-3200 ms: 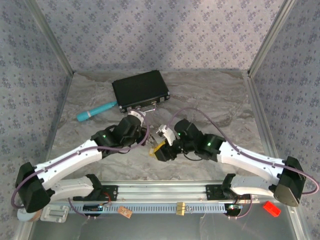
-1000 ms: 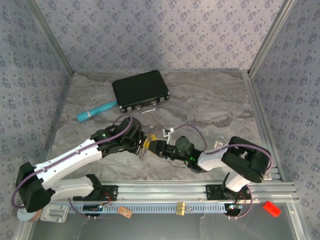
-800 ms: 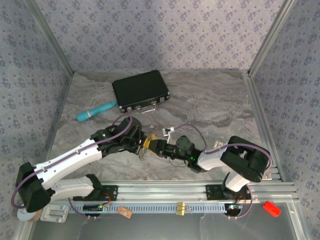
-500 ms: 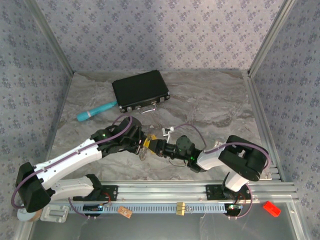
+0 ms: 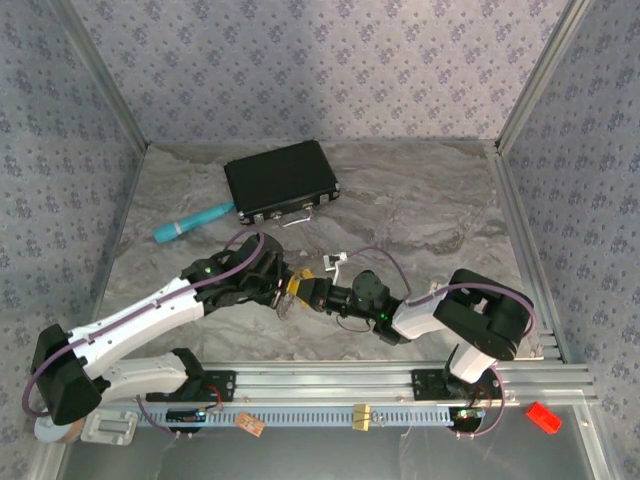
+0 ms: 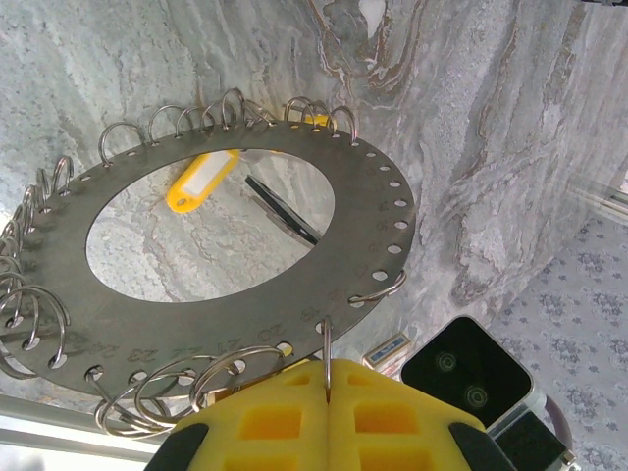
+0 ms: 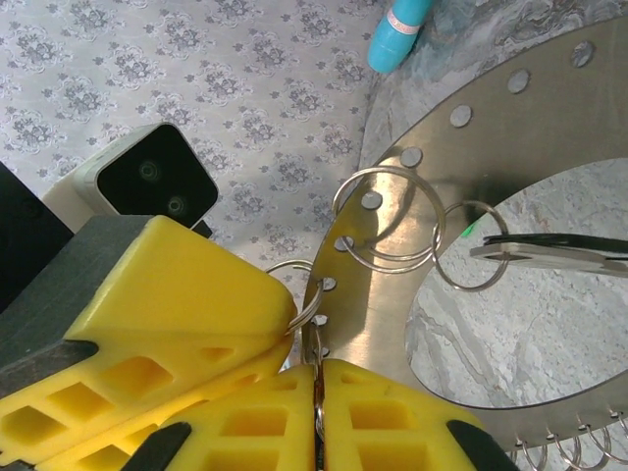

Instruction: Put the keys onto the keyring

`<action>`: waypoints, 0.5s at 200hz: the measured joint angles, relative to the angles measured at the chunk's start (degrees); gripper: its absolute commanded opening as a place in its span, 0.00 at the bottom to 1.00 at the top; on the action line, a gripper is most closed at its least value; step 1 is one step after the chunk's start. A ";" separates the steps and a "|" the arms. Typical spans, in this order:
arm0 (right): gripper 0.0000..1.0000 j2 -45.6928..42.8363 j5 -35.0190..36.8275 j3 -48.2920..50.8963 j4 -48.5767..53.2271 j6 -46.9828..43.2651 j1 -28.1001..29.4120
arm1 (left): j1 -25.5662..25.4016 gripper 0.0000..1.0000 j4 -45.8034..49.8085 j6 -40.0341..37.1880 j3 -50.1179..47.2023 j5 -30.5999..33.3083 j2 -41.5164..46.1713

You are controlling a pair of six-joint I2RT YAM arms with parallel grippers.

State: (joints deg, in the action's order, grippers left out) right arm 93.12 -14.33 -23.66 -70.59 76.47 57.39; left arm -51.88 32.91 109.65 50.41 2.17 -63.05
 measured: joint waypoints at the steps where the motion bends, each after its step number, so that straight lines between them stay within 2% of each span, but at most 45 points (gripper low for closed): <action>1: 0.07 0.02 -0.02 0.00 0.00 0.00 0.00 | -0.02 0.00 0.00 0.00 0.00 0.00 0.00; 13: 0.05 0.20 0.00 -0.07 0.00 0.17 -0.07 | -0.17 0.01 -0.02 0.00 0.00 0.00 0.00; 43: 0.00 0.33 0.02 -0.07 0.04 0.48 -0.15 | -0.39 0.13 -0.24 0.02 -0.17 0.24 0.04; 75: 0.00 0.33 0.15 -0.07 0.04 0.48 -0.20 | -0.57 0.28 -1.16 -0.11 -0.68 0.92 1.49; 100: 0.00 0.33 0.20 -0.07 0.07 0.48 -0.44 | -0.76 0.58 -1.40 -0.37 -1.20 2.27 3.06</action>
State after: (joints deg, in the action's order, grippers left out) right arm 93.45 -14.13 -23.73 -70.52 76.95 56.95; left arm -52.64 31.51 109.27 49.21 4.45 -59.99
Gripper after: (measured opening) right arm 0.053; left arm 0.446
